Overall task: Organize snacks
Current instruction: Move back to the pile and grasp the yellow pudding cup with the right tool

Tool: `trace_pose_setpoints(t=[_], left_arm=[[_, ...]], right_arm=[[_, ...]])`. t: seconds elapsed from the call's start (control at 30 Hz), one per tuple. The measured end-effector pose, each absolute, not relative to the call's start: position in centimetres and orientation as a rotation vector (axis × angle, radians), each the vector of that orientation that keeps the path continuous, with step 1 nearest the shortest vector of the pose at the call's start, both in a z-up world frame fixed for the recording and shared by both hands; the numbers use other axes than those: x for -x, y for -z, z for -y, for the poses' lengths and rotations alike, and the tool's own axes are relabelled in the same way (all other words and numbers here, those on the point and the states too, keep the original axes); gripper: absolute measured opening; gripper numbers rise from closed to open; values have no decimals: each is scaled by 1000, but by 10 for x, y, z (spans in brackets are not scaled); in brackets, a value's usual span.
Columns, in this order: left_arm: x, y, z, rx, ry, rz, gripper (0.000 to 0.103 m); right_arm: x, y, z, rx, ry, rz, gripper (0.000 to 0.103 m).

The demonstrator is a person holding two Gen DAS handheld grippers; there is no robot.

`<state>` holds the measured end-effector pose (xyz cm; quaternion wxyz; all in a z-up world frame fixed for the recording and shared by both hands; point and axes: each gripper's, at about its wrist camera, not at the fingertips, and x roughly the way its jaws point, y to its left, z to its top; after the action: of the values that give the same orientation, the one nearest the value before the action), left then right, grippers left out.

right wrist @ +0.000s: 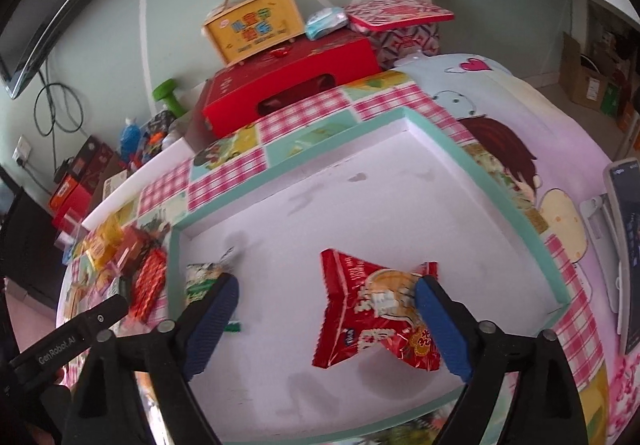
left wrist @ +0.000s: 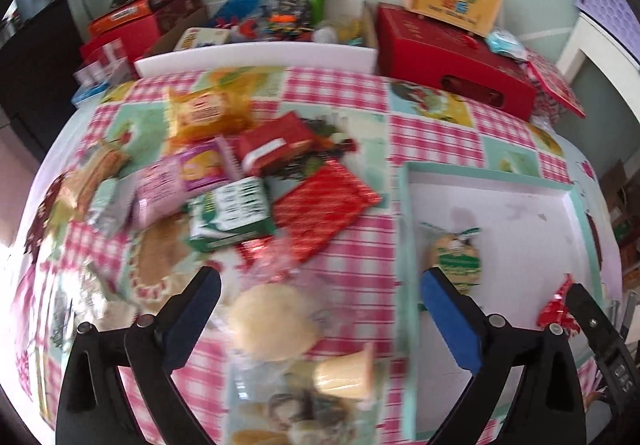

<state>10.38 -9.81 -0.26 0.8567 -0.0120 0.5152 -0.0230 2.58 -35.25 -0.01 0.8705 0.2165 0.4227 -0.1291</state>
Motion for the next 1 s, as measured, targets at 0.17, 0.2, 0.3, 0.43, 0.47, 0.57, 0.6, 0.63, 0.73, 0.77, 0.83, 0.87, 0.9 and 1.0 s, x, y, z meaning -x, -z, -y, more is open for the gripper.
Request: trace_pose_setpoints(t=[0.17, 0.2, 0.3, 0.43, 0.47, 0.57, 0.6, 0.63, 0.73, 0.77, 0.83, 0.87, 0.9, 1.0], left_arm=[[-94, 6, 59, 25, -42, -1074, 101], [-93, 6, 52, 31, -52, -1075, 101], [-87, 7, 36, 38, -87, -1081, 101], [-82, 7, 19, 23, -124, -1088, 101], [-81, 7, 14, 17, -134, -1090, 101], [-78, 7, -1, 19, -155, -1095, 101], [-77, 8, -7, 23, -166, -1102, 101], [-76, 8, -12, 25, -175, -1108, 101], [-75, 12, -27, 44, -205, -1125, 101], [-75, 13, -33, 61, -208, -1132, 101], [-75, 17, -39, 90, -210, -1147, 101], [-76, 19, -41, 100, -209, -1156, 101], [-76, 21, -41, 104, -207, -1165, 101], [-78, 26, -38, 105, -193, -1182, 101]], right_arm=[[-30, -3, 325, -395, 240, -897, 103], [-31, -4, 320, -384, 232, -897, 103], [-32, -7, 305, -358, 196, -899, 103], [-33, -13, 283, -346, 152, -894, 103], [-34, -15, 277, -343, 138, -891, 103], [-37, -18, 254, -329, 66, -888, 103], [-38, -18, 246, -327, 48, -892, 103], [-39, -17, 238, -323, 31, -899, 103], [-41, -11, 213, -279, -9, -929, 103], [-41, -10, 206, -259, -16, -938, 103], [-40, -7, 192, -216, -27, -951, 103], [-39, -5, 186, -199, -31, -956, 103], [-39, -3, 183, -186, -37, -961, 103], [-38, 2, 169, -132, -55, -980, 101]])
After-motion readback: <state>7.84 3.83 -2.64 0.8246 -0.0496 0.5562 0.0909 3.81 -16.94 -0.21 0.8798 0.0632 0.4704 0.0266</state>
